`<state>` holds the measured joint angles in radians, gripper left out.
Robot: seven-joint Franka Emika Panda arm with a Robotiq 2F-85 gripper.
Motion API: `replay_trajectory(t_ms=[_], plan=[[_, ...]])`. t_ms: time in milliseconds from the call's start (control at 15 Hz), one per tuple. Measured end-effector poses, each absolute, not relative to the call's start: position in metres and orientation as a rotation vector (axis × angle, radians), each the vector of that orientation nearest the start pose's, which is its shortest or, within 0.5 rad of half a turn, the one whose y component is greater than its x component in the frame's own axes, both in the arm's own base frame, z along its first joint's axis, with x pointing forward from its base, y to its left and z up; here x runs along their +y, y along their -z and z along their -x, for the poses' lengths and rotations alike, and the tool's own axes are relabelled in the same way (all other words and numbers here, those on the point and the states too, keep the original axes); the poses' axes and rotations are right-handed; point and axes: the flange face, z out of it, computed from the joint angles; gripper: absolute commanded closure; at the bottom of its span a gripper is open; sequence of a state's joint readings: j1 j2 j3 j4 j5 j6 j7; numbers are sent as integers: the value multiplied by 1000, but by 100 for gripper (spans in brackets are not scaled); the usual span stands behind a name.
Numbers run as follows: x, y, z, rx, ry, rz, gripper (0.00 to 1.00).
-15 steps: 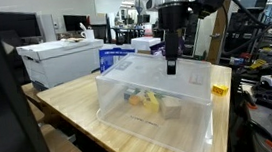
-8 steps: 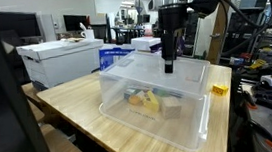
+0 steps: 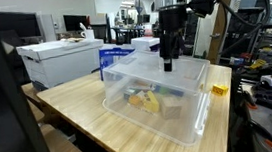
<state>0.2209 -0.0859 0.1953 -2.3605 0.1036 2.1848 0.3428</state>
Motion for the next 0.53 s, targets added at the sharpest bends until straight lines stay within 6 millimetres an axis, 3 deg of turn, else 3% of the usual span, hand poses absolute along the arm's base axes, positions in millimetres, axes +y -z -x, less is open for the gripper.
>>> replay_trajectory(t_ms=[533], plan=[[181,-351,-437,145,-251,3122,0]])
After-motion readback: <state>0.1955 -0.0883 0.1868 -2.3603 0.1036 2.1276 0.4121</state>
